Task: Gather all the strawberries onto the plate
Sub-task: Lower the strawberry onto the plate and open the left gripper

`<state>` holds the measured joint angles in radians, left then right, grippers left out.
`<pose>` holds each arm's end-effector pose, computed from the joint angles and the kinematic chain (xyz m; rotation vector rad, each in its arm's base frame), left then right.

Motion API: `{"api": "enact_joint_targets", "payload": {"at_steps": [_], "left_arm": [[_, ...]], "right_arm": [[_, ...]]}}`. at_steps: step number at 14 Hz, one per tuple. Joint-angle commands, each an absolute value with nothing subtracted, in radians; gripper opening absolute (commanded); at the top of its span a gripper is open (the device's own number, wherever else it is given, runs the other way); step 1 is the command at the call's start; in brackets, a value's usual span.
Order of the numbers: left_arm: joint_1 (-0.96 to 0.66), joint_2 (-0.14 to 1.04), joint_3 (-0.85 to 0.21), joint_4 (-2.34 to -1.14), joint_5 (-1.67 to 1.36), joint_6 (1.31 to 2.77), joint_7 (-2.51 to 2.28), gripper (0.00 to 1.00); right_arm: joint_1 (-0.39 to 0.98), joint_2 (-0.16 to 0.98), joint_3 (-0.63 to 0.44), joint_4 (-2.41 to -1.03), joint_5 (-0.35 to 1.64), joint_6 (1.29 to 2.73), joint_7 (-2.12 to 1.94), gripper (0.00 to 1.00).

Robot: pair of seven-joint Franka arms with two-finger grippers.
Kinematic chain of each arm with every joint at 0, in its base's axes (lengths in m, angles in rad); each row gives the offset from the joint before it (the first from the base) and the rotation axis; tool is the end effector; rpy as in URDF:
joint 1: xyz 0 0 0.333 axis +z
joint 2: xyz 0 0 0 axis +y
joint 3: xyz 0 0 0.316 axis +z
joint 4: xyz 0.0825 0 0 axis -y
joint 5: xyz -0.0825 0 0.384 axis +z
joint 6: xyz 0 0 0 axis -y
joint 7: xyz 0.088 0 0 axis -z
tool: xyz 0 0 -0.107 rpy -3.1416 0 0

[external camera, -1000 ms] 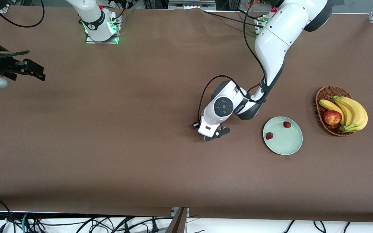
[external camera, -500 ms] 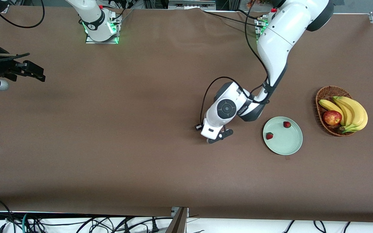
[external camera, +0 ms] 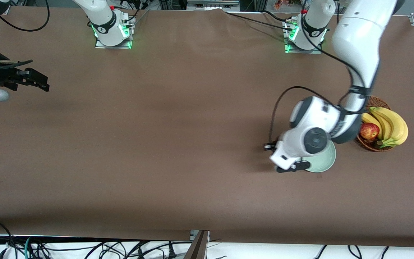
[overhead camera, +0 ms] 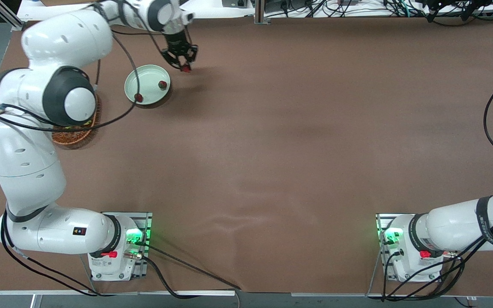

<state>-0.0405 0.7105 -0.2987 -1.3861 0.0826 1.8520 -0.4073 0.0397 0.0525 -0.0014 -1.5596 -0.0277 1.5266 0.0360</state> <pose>0.6769 -0.1896 0.2877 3.0790 0.1298 -0.3782 0.5643 0.0186 0.5967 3.1079 0.0035 -0.1312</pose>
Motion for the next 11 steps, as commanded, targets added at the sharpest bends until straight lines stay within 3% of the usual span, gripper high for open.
{"api": "enact_joint_targets", "payload": {"at_steps": [1, 6, 7, 8, 9, 11], "left_arm": [[0.069, 0.703, -0.305, -1.428, 0.138, 1.829, -0.116, 0.13], [0.158, 0.772, -0.304, -1.454, 0.23, 1.893, 0.173, 0.24], [0.17, 0.779, -0.304, -1.454, 0.23, 1.899, 0.192, 0.35], [0.184, 0.782, -0.305, -1.453, 0.23, 1.902, 0.227, 0.71], [0.186, 0.787, -0.305, -1.453, 0.227, 1.904, 0.229, 1.0], [0.187, 0.779, -0.307, -1.445, 0.216, 1.901, 0.227, 1.0]], "right_arm": [[0.026, 0.055, 0.012, -1.548, -0.045, 1.523, 0.029, 1.0], [0.028, 0.055, 0.012, -1.548, -0.043, 1.523, 0.028, 1.0], [0.028, 0.055, 0.012, -1.548, -0.043, 1.523, 0.029, 1.0], [0.028, 0.055, 0.012, -1.548, -0.043, 1.523, 0.029, 1.0], [0.028, 0.055, 0.012, -1.548, -0.043, 1.523, 0.029, 1.0], [0.026, 0.055, 0.012, -1.548, -0.044, 1.526, 0.026, 1.0]]}}
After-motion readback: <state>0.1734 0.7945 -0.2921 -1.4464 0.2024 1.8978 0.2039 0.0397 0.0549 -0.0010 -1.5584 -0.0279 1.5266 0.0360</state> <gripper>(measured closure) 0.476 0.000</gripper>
